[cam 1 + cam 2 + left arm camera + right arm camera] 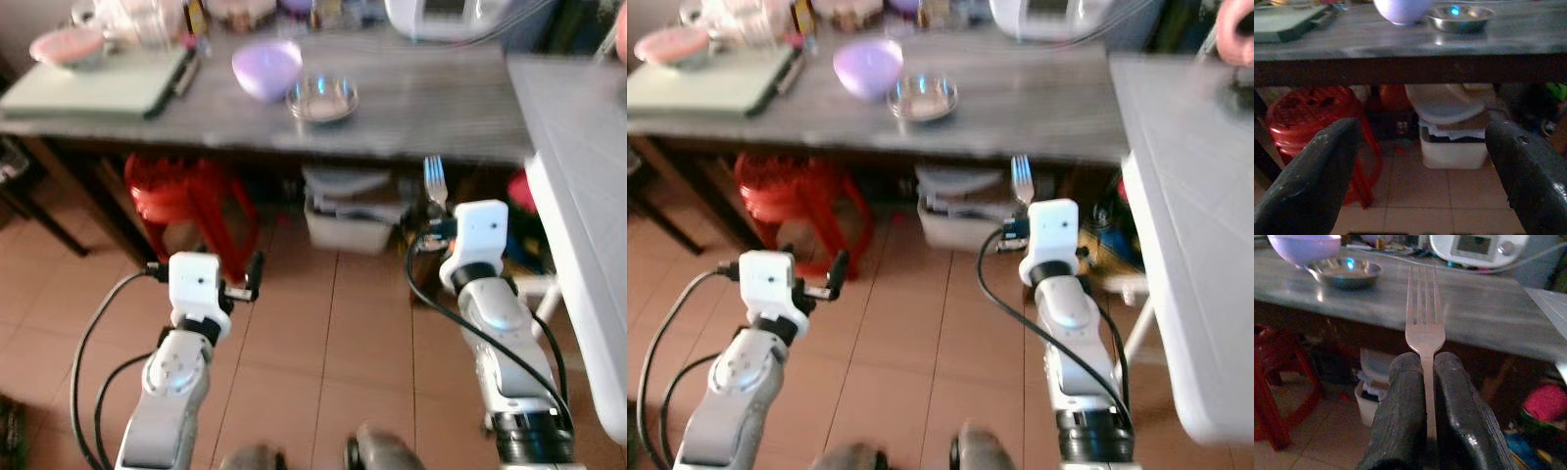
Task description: Setting the table
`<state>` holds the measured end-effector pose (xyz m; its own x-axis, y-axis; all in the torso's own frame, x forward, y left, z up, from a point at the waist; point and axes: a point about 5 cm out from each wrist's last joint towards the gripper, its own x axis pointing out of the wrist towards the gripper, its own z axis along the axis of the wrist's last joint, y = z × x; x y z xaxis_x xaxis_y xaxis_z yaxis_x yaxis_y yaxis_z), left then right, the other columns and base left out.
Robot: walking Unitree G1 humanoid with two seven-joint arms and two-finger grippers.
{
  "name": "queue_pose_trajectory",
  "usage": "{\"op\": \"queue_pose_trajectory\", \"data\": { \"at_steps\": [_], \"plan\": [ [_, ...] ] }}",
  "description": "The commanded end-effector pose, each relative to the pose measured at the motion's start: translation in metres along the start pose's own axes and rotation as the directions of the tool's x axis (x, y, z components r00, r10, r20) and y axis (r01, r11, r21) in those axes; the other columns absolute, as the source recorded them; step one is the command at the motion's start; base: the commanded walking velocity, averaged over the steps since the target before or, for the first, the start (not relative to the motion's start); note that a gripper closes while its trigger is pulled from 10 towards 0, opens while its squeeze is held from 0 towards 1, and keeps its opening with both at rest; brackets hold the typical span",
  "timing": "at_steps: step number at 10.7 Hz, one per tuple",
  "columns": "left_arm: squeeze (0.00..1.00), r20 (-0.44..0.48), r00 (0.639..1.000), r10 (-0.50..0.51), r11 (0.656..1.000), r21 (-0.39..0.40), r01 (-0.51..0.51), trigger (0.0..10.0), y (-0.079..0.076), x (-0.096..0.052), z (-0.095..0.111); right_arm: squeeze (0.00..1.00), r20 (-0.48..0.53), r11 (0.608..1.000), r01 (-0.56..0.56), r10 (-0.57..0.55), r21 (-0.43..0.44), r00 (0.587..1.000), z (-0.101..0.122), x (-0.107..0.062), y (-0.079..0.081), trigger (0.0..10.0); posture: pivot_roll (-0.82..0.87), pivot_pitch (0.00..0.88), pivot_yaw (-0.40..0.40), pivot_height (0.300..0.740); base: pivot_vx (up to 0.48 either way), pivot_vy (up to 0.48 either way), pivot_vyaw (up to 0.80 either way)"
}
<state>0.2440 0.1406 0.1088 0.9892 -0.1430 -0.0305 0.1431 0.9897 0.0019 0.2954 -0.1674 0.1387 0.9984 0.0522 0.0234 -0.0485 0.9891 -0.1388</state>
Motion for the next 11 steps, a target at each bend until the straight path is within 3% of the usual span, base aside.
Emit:
{"op": "queue_pose_trajectory", "data": {
  "at_steps": [1, 3, 6, 9, 11],
  "plan": [
    [0.0, -0.004, 1.0, 0.021, 1.0, 0.017, -0.021, 10.0, 0.007, -0.002, -0.001, 0.0, 0.014, 1.0, -0.008, 0.008, 0.018, 1.0, 0.003, 0.001, 0.005, 0.0, 0.02, 0.122, 0.064, 0.74, 0.469, 0.0, 0.0],
    [0.0, -0.001, 1.0, 0.016, 1.0, 0.017, -0.016, 10.0, 0.005, -0.002, -0.001, 0.0, 0.024, 1.0, -0.004, 0.003, 0.013, 1.0, 0.004, 0.002, 0.005, 0.0, 0.02, 0.122, 0.064, 0.74, 0.469, 0.0, 0.0],
    [0.0, 0.004, 1.0, 0.007, 1.0, 0.016, -0.007, 10.0, 0.003, -0.002, 0.0, 0.0, 0.051, 0.996, 0.094, -0.094, -0.006, 0.994, 0.01, 0.004, -0.007, 0.0, 0.02, 0.123, 0.063, 0.74, 0.469, 0.0, 0.0],
    [0.0, 0.011, 1.0, -0.003, 1.0, 0.003, 0.003, 10.0, 0.001, -0.002, 0.0, 0.0, 0.024, 0.981, 0.191, -0.192, 0.045, 0.981, 0.007, 0.008, -0.019, 0.0, 0.02, 0.123, 0.064, 0.74, 0.463, 0.0, 0.0],
    [0.0, 0.016, 1.0, 0.011, 1.0, 0.004, -0.011, 10.0, 0.004, -0.003, 0.001, 0.0, 0.017, 0.976, 0.209, -0.21, 0.063, 0.978, 0.008, 0.009, -0.021, 0.0, 0.02, 0.123, 0.064, 0.74, 0.0, 0.0, 0.0]
  ]
}}
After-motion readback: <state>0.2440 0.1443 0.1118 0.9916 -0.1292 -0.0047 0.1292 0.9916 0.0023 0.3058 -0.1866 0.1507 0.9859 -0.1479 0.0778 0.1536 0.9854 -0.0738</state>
